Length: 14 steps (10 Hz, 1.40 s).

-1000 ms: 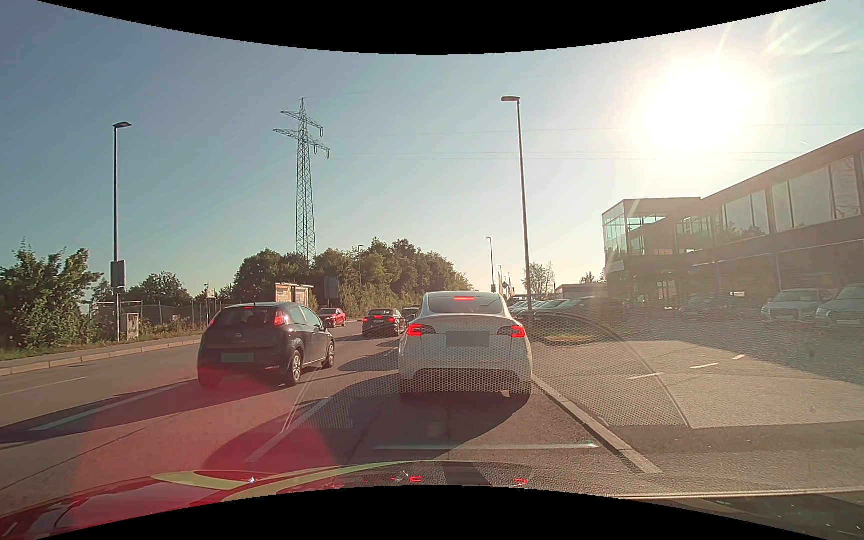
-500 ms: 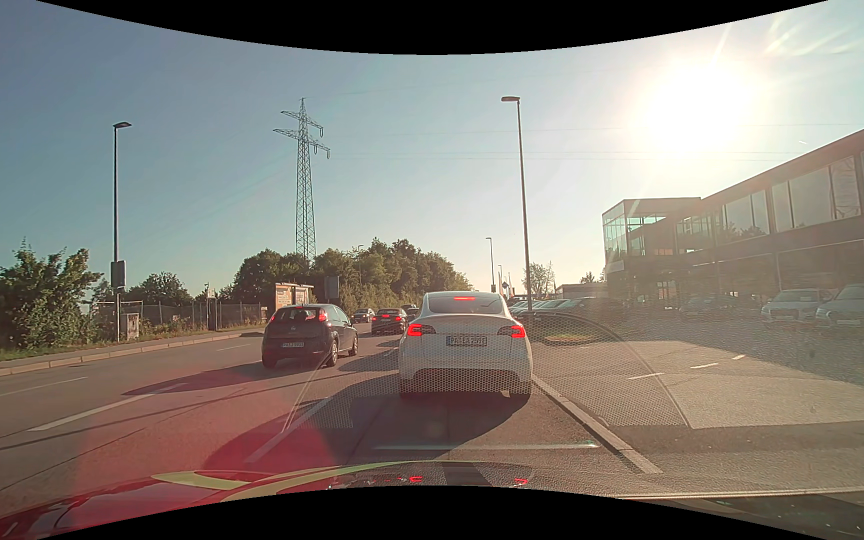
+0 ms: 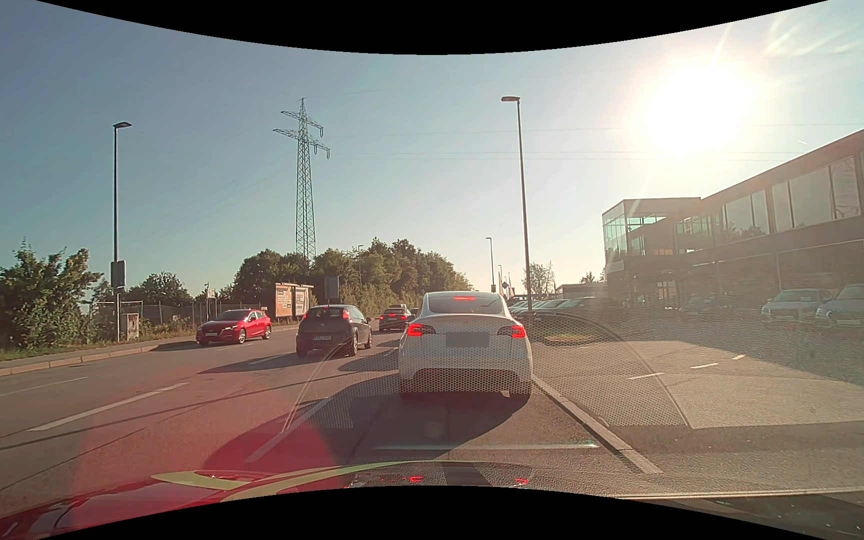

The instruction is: Follow the waypoints while adhering to traffic rules and regulations

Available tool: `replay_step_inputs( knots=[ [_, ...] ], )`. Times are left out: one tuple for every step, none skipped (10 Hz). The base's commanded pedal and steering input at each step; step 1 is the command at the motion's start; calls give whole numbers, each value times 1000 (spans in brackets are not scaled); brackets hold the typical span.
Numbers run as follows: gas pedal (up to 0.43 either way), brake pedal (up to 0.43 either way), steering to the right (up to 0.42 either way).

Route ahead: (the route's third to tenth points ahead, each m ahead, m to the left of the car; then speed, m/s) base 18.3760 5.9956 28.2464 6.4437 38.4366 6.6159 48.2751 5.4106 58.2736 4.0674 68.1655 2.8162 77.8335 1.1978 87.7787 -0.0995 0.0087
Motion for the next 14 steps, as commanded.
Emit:
replay_step_inputs(
  knots=[
    [0, 0, 9],
    [0, 0, 8],
    [0, 0, 8],
    [0, 0, 8],
    [0, 0, 9],
    [0, 0, 9],
    [0, 0, 8],
    [0, 0, 8],
    [0, 0, 9],
    [0, 0, 9],
    [0, 0, 9],
    [0, 0, 9],
    [0, 0, 9],
    [0, 0, 9]
  ],
)
